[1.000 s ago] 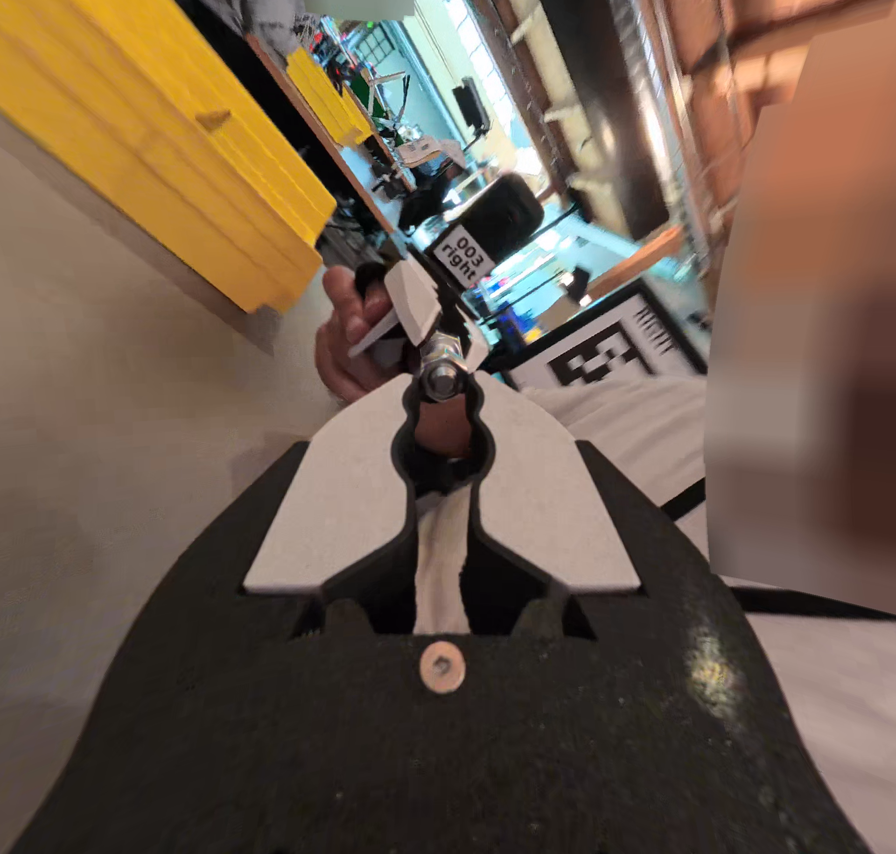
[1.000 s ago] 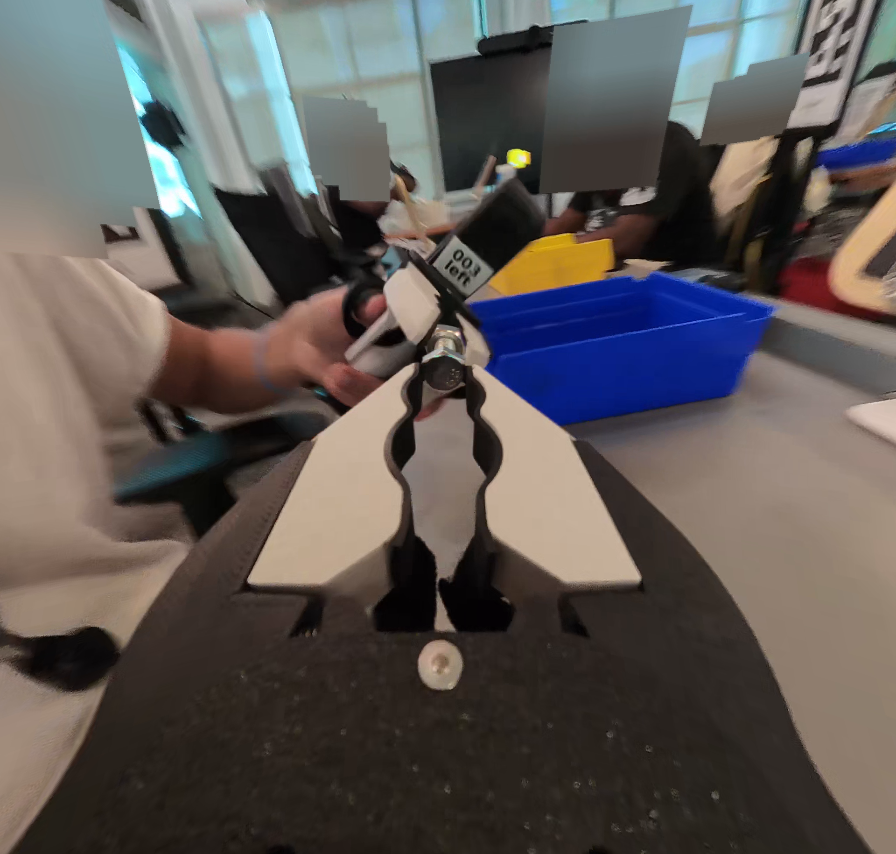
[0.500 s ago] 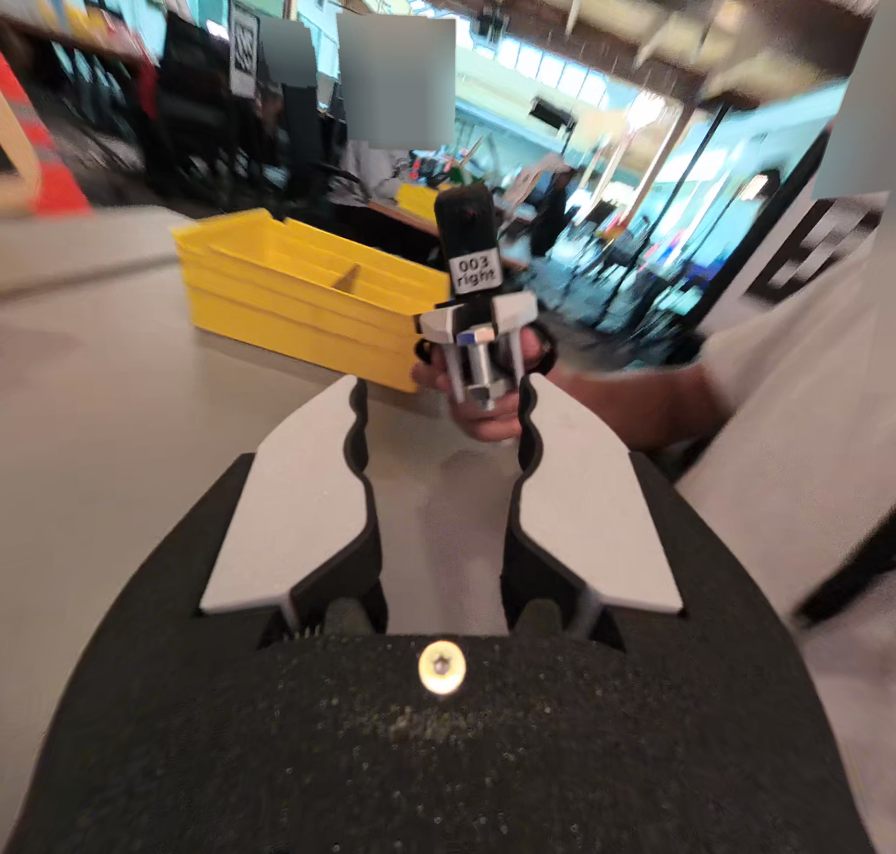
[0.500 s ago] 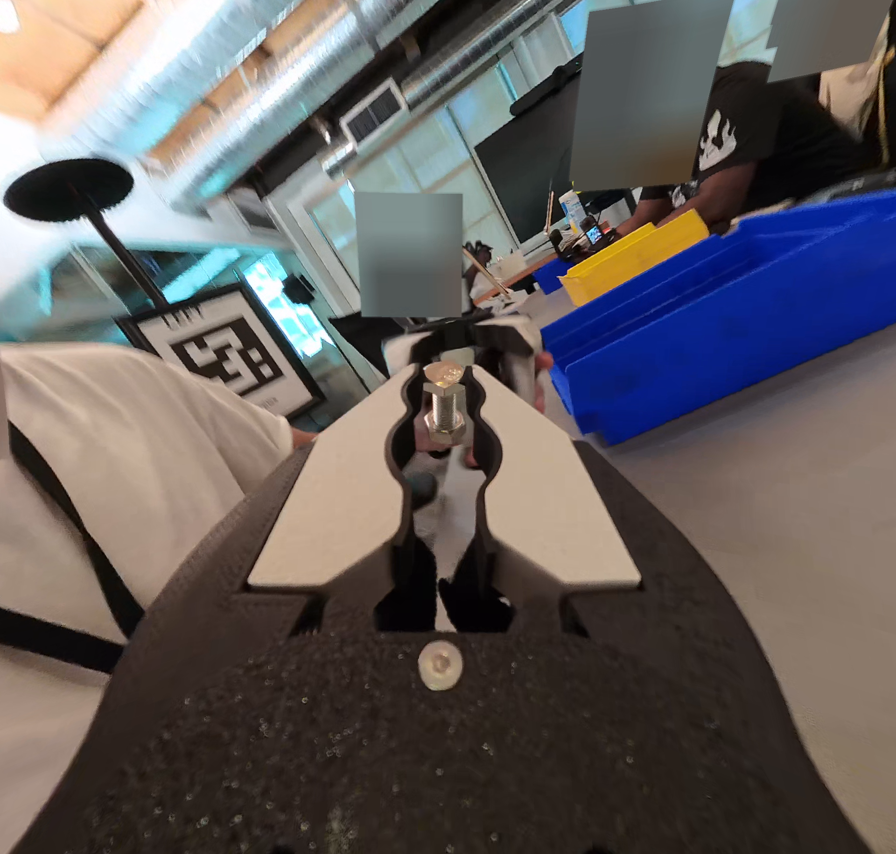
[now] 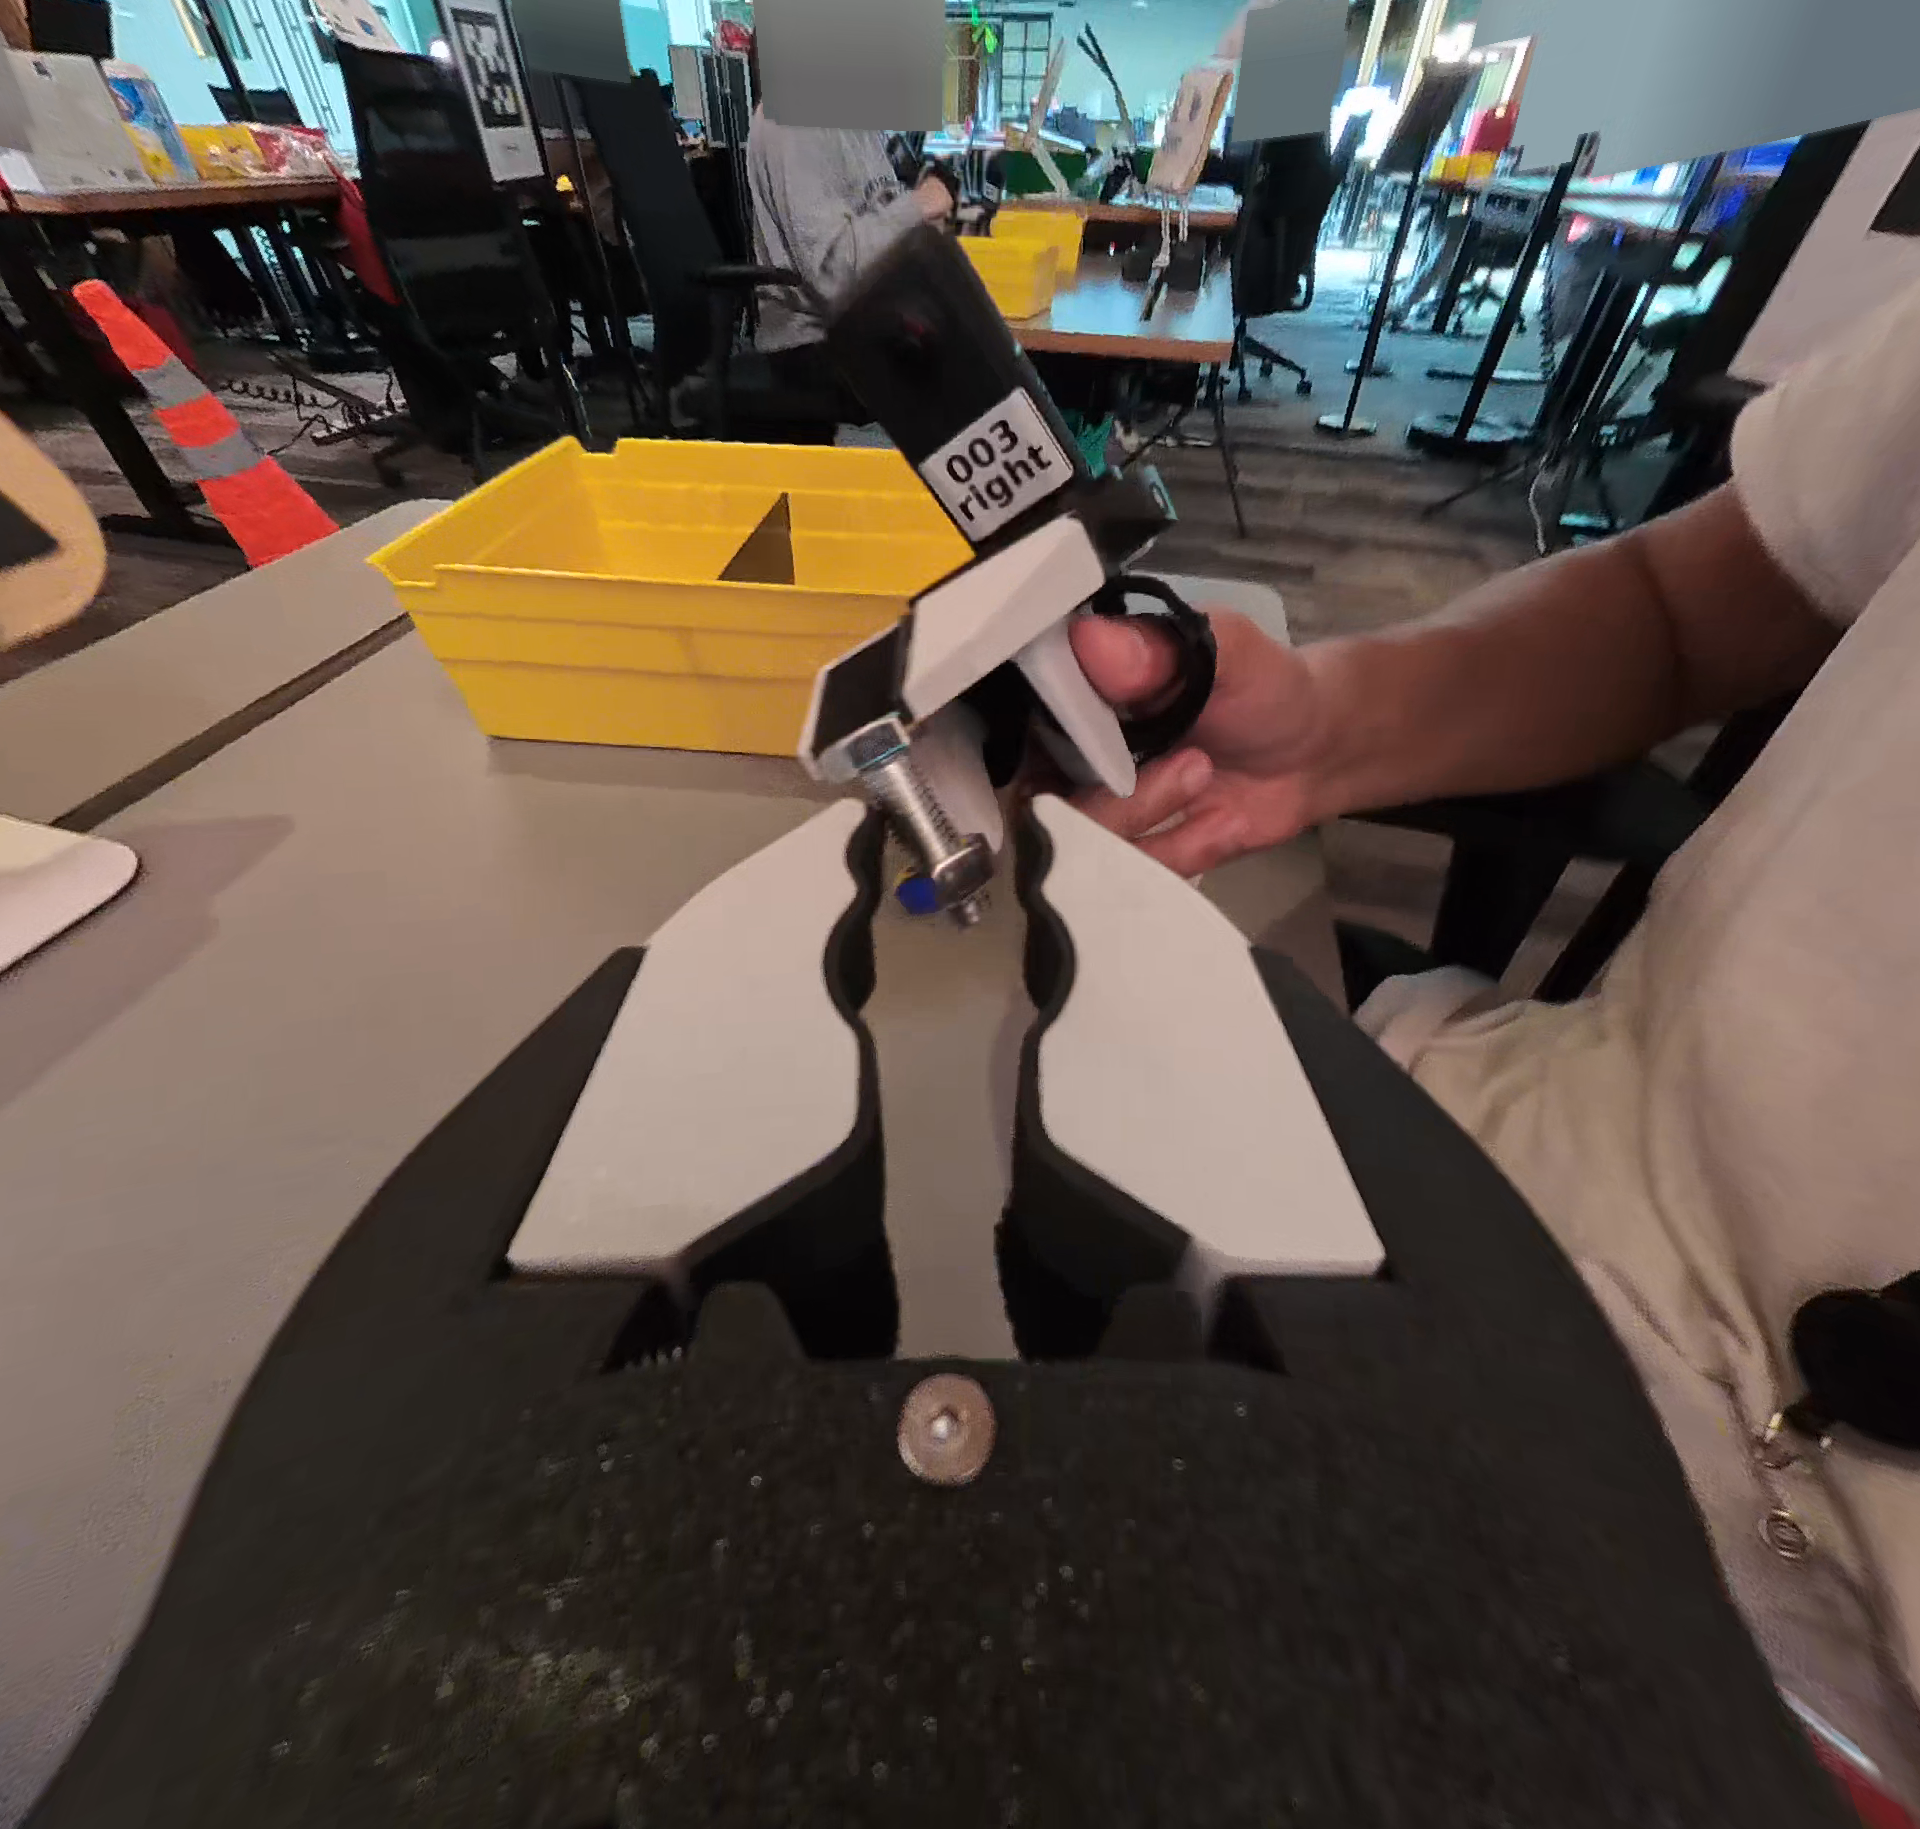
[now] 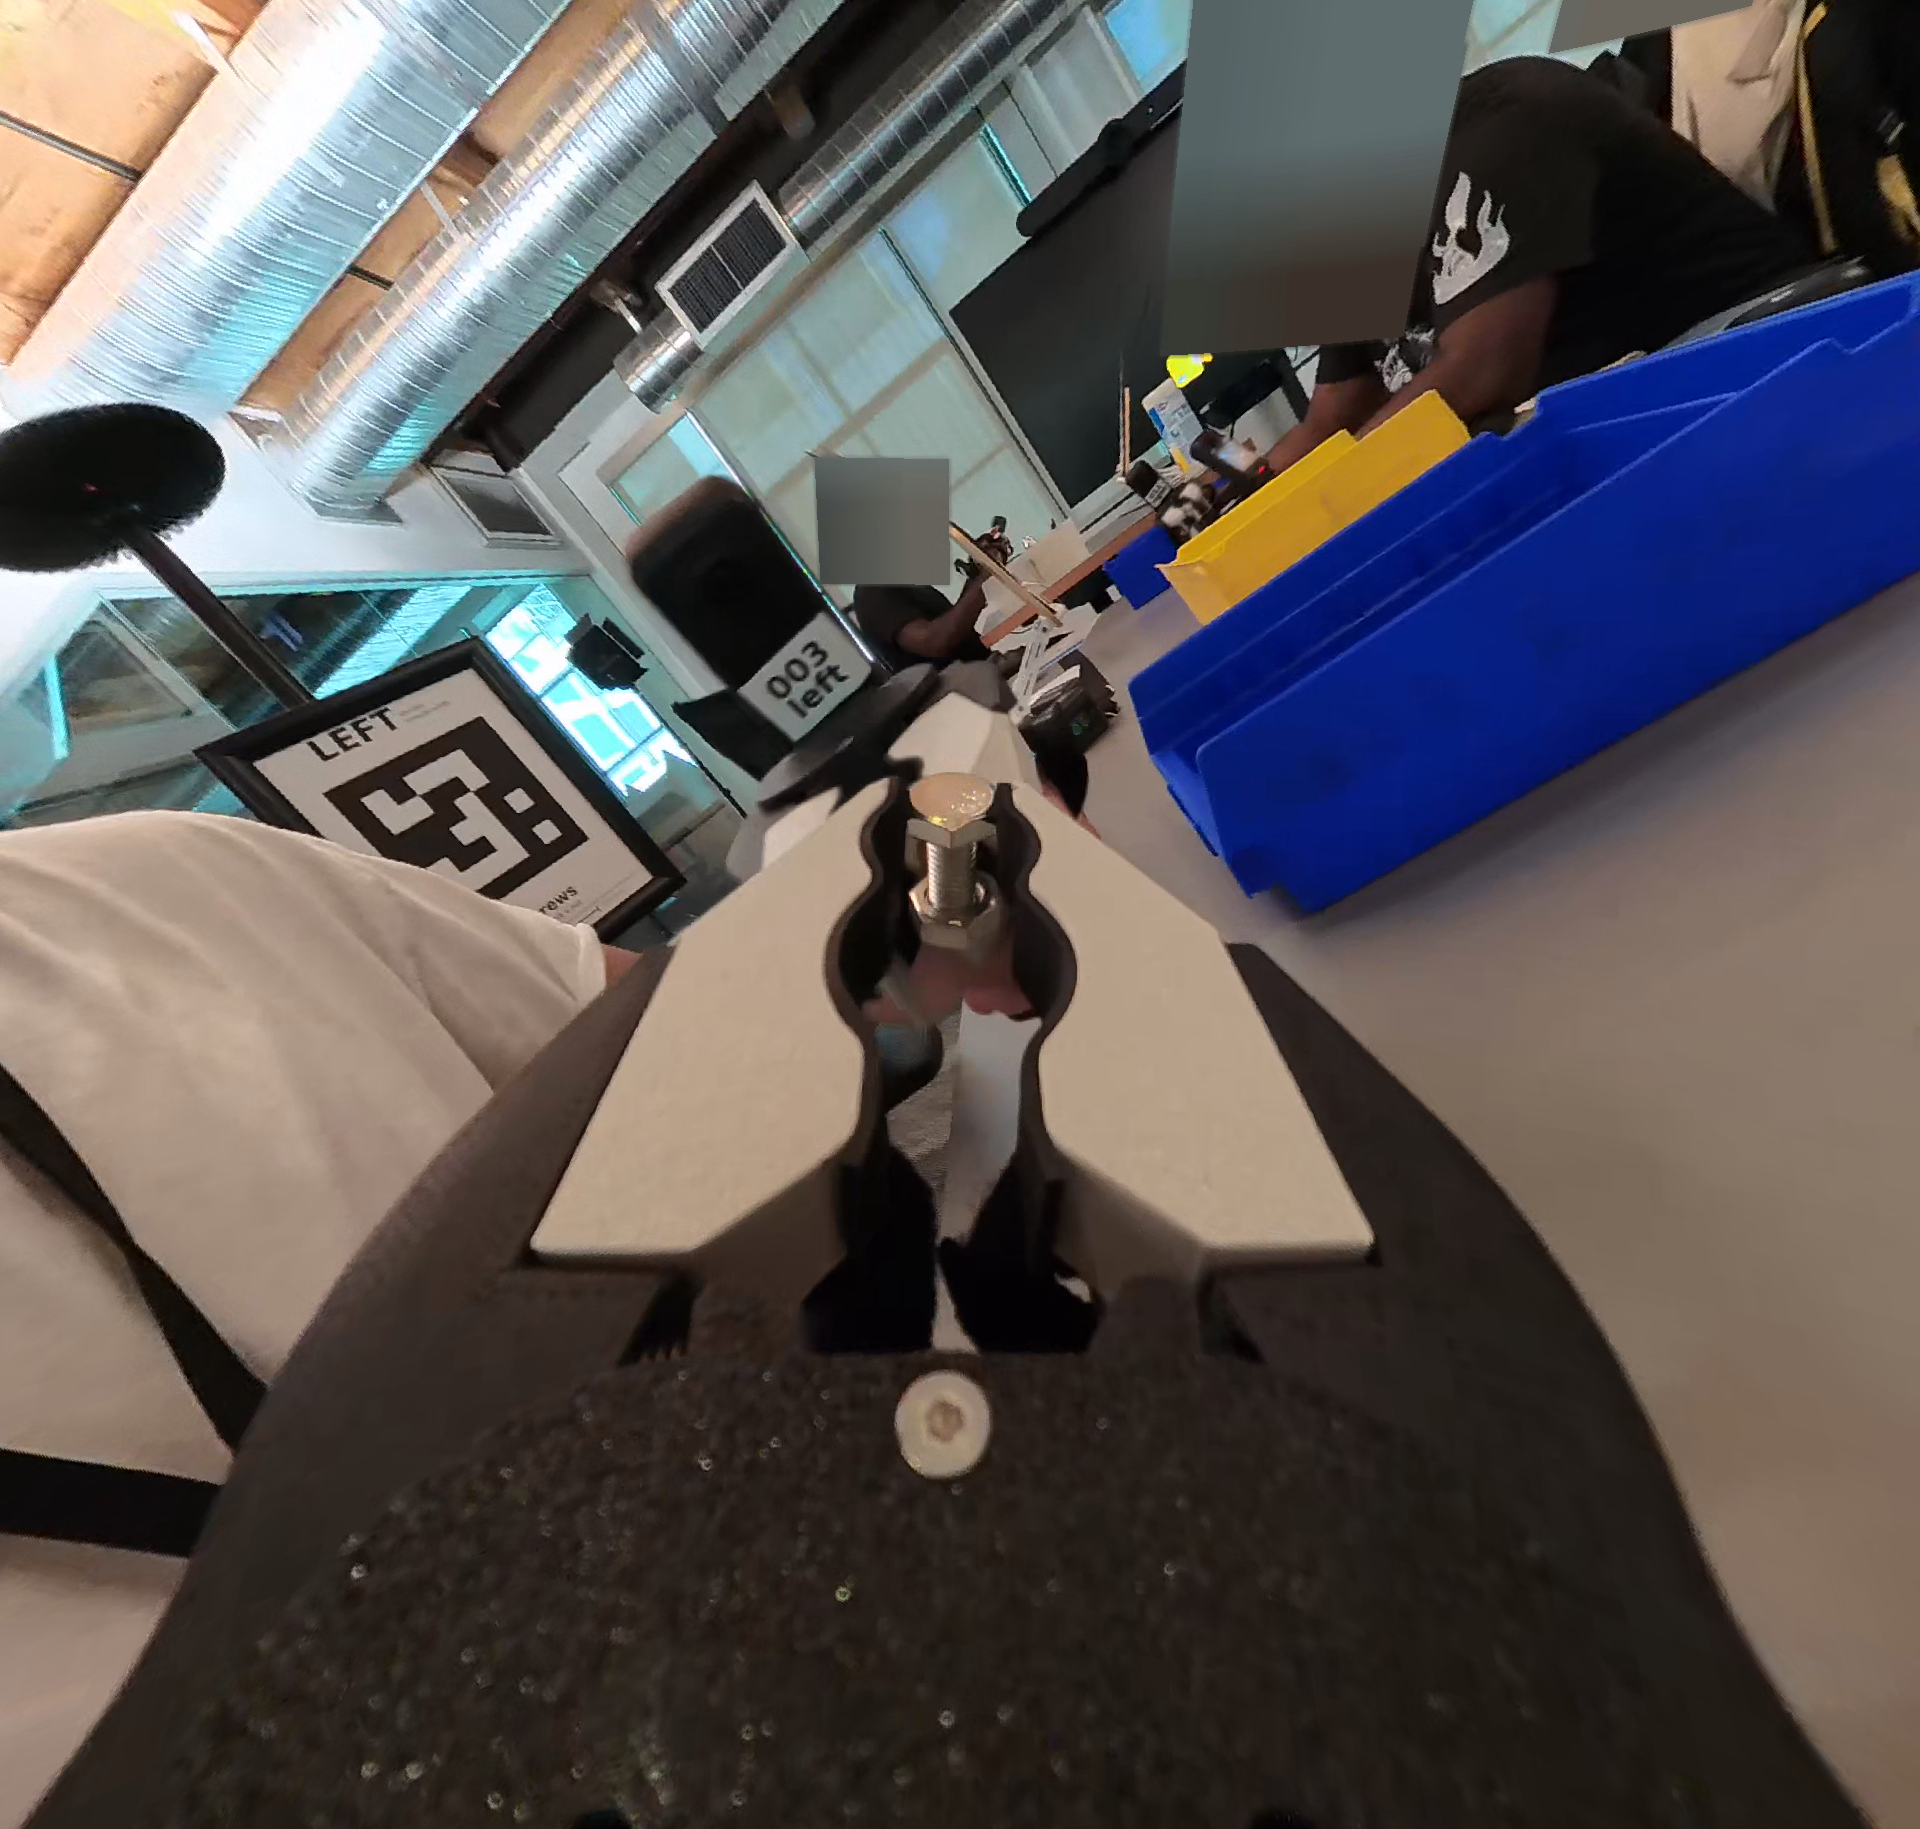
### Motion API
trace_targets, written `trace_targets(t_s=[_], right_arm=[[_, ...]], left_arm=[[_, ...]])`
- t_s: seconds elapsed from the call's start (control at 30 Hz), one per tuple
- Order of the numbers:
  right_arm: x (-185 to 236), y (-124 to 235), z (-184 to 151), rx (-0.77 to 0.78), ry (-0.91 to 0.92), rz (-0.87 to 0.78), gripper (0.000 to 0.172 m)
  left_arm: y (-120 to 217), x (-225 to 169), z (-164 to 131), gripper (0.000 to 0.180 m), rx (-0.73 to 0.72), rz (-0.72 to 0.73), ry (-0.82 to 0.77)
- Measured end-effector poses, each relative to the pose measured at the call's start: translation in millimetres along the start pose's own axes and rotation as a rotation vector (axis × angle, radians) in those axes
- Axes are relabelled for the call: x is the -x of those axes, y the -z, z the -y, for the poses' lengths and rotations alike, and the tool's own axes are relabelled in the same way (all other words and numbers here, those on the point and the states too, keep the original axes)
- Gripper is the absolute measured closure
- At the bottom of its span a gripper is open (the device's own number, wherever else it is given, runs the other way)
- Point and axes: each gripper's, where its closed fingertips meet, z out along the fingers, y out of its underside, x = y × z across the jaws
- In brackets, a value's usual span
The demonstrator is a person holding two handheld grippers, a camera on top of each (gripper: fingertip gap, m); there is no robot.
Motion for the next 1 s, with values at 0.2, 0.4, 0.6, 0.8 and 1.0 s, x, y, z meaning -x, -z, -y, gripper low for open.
trace_targets(t_s=[0.2,0.4,0.6,0.8,1.0], right_arm=[[9,-4,-11,0.075,0.017,0.075,0.155],[14,-4,-28,0.236,0.118,0.086,0.155],[14,-5,-45,0.369,0.289,0.039,0.154],[14,-5,-52,0.403,0.316,0.038,0.154],[10,-6,-57,0.419,0.297,0.032,0.154]], left_arm=[[16,-5,-1,0.165,0.099,-0.143,0.135],[26,-13,-12,0.166,0.343,-0.207,0.008],[30,-17,-19,0.166,0.540,-0.270,-0.092],[31,-18,-25,0.167,0.659,-0.310,-0.162],[30,-14,-29,0.171,0.702,-0.313,-0.184]])
